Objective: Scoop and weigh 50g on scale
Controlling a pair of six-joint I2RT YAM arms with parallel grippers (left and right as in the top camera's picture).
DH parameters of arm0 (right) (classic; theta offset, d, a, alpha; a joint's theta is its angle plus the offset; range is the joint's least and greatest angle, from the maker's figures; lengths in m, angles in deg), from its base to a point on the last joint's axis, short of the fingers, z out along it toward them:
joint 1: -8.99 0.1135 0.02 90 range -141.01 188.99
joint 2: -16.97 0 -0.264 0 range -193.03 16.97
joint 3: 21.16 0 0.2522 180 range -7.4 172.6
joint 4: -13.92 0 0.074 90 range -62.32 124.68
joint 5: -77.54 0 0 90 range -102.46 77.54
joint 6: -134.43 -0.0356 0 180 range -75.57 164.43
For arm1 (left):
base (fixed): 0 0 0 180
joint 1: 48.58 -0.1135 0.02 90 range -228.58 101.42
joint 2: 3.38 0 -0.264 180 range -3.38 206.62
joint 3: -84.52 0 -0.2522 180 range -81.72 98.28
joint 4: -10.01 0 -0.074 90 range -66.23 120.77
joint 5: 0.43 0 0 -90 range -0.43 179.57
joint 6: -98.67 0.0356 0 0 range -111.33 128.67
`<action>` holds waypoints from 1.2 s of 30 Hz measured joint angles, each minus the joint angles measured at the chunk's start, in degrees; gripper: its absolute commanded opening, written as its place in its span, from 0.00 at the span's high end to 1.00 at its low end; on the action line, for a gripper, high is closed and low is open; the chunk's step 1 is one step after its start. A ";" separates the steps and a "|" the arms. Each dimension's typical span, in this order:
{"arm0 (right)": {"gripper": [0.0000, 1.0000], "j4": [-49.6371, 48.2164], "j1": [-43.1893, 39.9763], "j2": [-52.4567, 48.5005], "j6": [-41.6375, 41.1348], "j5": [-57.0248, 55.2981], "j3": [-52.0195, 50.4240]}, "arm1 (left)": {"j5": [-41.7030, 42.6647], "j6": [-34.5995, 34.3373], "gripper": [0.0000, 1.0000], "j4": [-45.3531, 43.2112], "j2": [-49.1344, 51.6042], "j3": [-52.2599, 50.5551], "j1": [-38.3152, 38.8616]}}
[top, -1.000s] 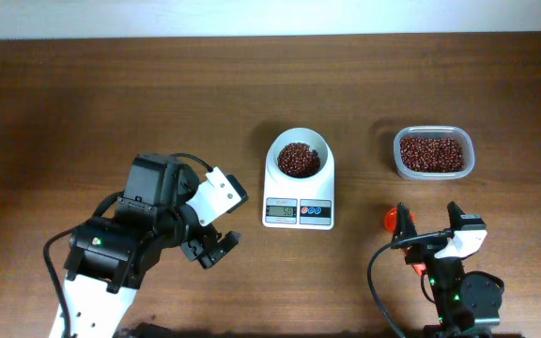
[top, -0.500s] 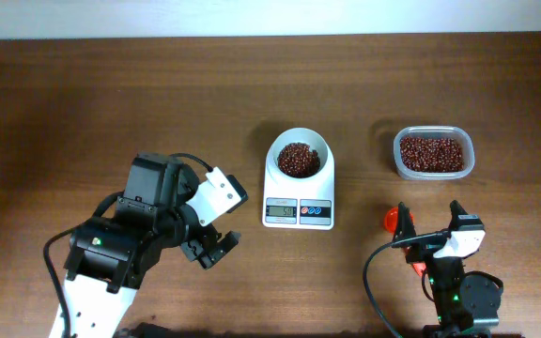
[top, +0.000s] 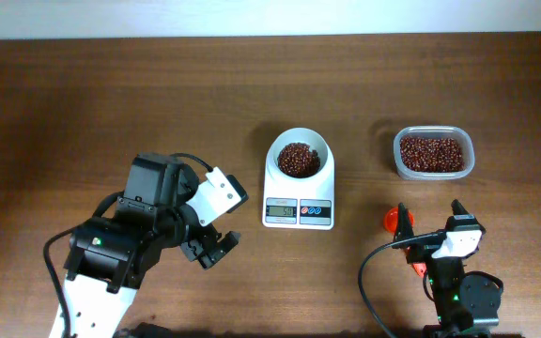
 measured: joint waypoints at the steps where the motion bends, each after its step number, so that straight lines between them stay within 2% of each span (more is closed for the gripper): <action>1: 0.01 0.02 0.00 0.00 -0.04 0.00 0.00 | 0.00 0.00 0.01 0.00 0.00 0.00 0.00; 30: 0.01 0.00 0.00 0.00 -0.02 0.00 0.00 | 1.11 0.00 0.01 0.68 -0.20 -0.02 0.09; 33: 0.01 0.00 0.00 0.00 0.00 -0.02 0.00 | 1.14 0.02 0.01 -2.56 -4.11 -1.51 0.04; 36: 0.01 -0.04 0.00 -0.02 -0.02 -0.07 0.00 | 1.77 -0.09 0.01 -9.35 -12.37 -6.45 -1.97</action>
